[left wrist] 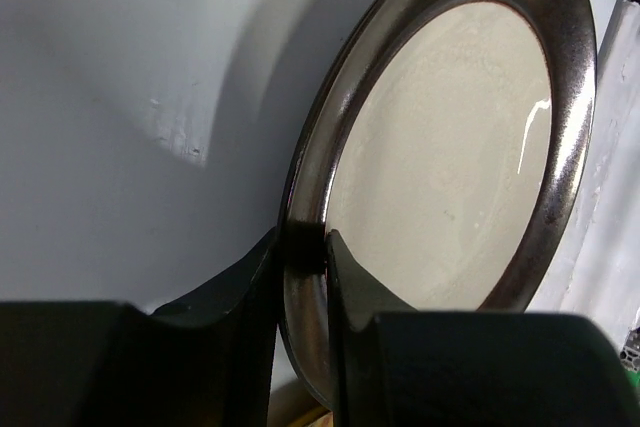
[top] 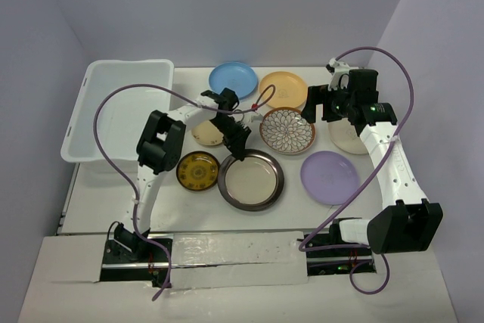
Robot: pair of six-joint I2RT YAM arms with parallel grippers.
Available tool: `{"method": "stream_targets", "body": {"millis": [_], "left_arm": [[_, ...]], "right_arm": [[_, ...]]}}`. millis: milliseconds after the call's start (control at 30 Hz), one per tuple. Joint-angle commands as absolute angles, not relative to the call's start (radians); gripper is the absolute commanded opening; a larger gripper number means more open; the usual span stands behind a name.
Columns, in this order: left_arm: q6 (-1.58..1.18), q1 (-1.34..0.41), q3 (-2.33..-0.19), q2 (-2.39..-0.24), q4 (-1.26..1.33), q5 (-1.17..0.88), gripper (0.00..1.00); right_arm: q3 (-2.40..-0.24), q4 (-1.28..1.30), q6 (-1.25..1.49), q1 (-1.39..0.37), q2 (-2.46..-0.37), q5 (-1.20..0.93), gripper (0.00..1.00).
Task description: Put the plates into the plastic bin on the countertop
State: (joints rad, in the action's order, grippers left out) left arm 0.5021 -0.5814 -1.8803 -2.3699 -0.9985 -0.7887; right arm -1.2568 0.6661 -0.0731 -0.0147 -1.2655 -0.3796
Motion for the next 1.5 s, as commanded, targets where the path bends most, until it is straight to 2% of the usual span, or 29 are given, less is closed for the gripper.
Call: {"method": "stream_targets", "body": {"millis": [0, 367, 467, 633, 867, 1067, 1333, 1467], "left_arm": [[0.527, -0.594, -1.842, -2.284, -0.982, -0.739, 0.0], [0.312, -0.592, -1.94, -2.054, -0.966, -0.805, 0.0], [0.262, -0.583, -2.032, -2.043, -0.999, -0.828, 0.0], [0.168, -0.503, -2.161, -2.04, -1.033, -0.932, 0.0], [0.158, -0.391, -2.221, -2.017, -1.085, -0.986, 0.0], [0.037, -0.199, -2.207, -1.921, -0.978, -1.084, 0.0], [-0.145, 0.252, -2.251, -1.787, -0.772, -1.135, 0.0], [-0.081, 0.434, -2.385, -1.854, -0.836, -1.219, 0.0]], "right_arm": [[-1.299, 0.672, -0.083, -0.008, -1.252, -0.393, 1.0], [-1.299, 0.663, -0.071, -0.008, -1.244, -0.408, 1.0], [-1.305, 0.664, -0.072, -0.008, -1.244, -0.408, 1.0], [-1.303, 0.662, -0.071, -0.008, -1.243, -0.407, 1.0], [-1.304, 0.651, -0.064, -0.008, -1.254, -0.417, 1.0], [-1.299, 0.646, -0.064, -0.008, -1.256, -0.42, 1.0], [-1.286, 0.634, -0.06, -0.008, -1.266, -0.439, 1.0], [-1.285, 0.631, -0.059, -0.008, -1.264, -0.446, 1.0]]}}
